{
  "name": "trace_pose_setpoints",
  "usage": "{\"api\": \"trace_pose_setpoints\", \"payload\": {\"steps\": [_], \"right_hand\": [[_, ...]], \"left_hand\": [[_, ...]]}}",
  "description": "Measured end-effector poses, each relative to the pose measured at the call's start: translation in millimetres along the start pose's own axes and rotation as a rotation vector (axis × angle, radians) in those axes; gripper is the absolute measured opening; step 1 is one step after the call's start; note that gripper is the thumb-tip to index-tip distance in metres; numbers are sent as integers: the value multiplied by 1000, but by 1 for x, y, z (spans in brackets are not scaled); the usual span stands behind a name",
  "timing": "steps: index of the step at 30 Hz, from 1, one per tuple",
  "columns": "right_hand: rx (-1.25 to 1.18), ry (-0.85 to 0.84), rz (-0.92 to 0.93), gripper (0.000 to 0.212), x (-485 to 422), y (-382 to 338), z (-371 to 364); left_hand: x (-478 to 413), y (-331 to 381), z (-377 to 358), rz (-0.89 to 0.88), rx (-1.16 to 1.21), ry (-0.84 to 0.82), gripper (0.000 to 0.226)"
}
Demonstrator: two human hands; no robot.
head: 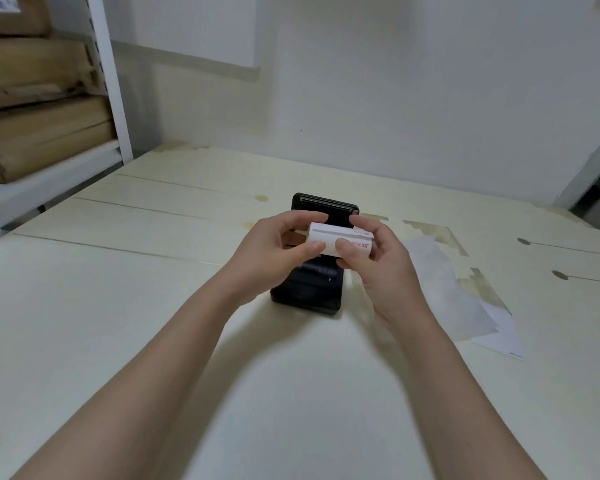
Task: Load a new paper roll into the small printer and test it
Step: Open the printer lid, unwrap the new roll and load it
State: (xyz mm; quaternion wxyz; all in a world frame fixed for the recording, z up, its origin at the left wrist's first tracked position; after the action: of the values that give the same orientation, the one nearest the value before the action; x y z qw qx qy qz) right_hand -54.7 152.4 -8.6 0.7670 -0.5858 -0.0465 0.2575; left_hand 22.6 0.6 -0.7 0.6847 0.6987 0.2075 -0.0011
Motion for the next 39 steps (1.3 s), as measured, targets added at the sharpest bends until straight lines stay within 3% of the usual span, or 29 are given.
{"api": "trace_pose_setpoints", "payload": {"steps": [8,12,21,28,31,37,39], "right_hand": [[267,177,-17,35,-13,17,-19],[523,275,50,33,-14,21,-26],[767,209,106,29,-20,34,-29],[905,207,198,19,-22,42,-32],[907,198,230,15,-22,42,-31],[891,203,288,13,-18,41,-27],[896,212,287,13,-16,42,-28]], "left_hand": [[-20,-26,10,-86,-240,80,29],[-23,-42,18,-72,-364,91,29],[-26,-56,24,16,-574,145,30],[-27,-60,23,12,-659,63,19],[-24,-58,27,-2,-717,-8,30],[-7,-64,27,75,-703,-335,91],[-5,-67,27,62,-717,-338,93]]}}
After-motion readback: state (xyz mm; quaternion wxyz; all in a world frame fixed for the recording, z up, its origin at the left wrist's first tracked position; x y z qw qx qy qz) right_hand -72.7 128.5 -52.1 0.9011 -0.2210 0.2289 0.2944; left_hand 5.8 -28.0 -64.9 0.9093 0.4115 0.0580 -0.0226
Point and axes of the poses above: each hand's wrist, its own x-axis away from the middle knuckle, its own z-axis out of the back of the hand, y = z × x, the point moved 3 cm from there along -x, towards the middle knuckle, and after that the axes turned 14 degrees about x, right-handed, at the moved point
